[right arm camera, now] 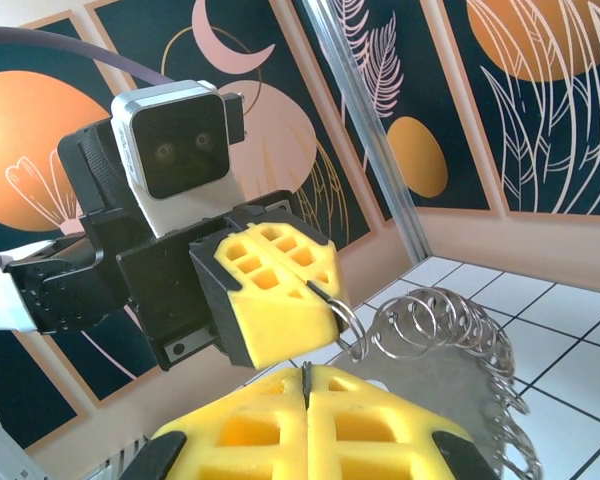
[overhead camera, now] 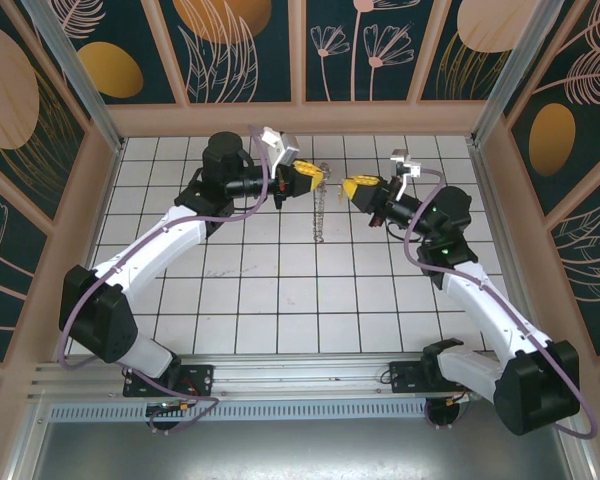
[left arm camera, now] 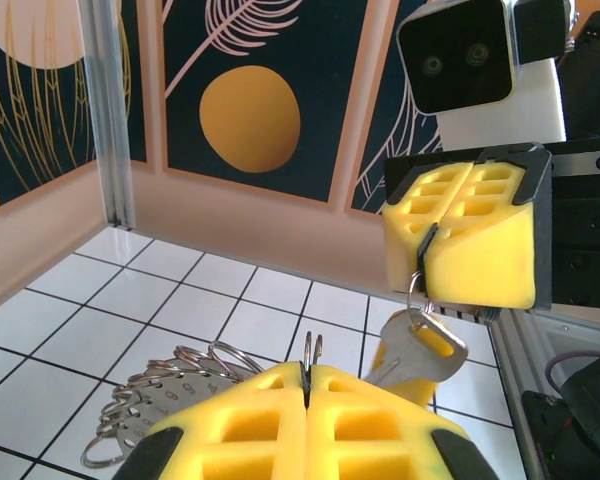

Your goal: Put the keys on the keyring

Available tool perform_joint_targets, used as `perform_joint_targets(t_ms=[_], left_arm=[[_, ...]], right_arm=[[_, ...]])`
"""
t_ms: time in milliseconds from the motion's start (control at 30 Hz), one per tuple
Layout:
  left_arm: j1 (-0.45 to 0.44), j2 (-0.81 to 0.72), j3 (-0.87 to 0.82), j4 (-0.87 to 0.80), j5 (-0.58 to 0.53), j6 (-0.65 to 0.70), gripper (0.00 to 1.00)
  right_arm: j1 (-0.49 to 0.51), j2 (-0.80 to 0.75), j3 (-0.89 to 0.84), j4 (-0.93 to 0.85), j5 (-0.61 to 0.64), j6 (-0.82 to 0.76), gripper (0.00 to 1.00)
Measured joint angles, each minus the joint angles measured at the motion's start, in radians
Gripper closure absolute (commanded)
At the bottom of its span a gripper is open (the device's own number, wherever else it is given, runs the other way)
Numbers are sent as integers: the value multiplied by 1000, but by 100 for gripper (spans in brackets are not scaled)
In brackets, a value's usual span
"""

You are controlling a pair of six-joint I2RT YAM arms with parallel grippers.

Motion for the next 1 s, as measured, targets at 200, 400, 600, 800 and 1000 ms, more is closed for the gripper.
perform_joint_targets(t_ms=[200,400,600,800,1000], left_arm=[[-5,0,0,-5,0,5,100],[-9,7,4,-11,1,8,100],[-14,12,5,-21,1,13,100],[-15,16,15,-31,1,16,100],[-18,16,15,-34,5,16,100]], right_arm=[[24,23,12,0,3,-11,100],[37,41,33,0,7,-19,100],[44,47,47,0,10,-26,100],[55,66,58,0,11,-27,100],[60,82,59,0,11,-35,100]])
